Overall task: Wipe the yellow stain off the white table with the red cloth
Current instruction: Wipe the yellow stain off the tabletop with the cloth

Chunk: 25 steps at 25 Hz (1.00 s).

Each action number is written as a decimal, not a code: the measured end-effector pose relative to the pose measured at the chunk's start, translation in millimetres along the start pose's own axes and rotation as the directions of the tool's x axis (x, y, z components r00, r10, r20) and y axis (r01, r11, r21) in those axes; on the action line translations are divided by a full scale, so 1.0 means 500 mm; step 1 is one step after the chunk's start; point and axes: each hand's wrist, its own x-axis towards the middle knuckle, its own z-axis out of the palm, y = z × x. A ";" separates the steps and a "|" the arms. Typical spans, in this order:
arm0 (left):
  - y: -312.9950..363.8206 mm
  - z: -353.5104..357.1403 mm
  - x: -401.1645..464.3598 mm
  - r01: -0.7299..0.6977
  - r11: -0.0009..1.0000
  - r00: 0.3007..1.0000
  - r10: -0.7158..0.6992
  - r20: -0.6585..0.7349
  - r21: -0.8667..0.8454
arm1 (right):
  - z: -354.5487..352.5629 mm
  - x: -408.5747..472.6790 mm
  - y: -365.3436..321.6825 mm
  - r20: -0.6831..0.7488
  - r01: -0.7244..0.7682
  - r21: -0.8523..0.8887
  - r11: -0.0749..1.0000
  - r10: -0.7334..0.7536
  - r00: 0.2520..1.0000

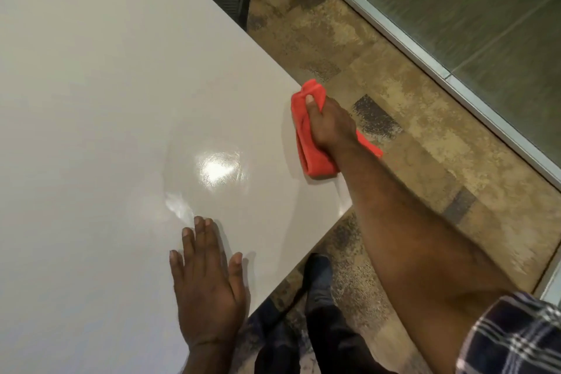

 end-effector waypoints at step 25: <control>-0.007 0.011 0.005 -0.005 1.000 1.000 0.005 -0.002 0.018 | 0.107 -0.319 0.029 -0.167 -0.146 -0.323 0.935 0.096 0.981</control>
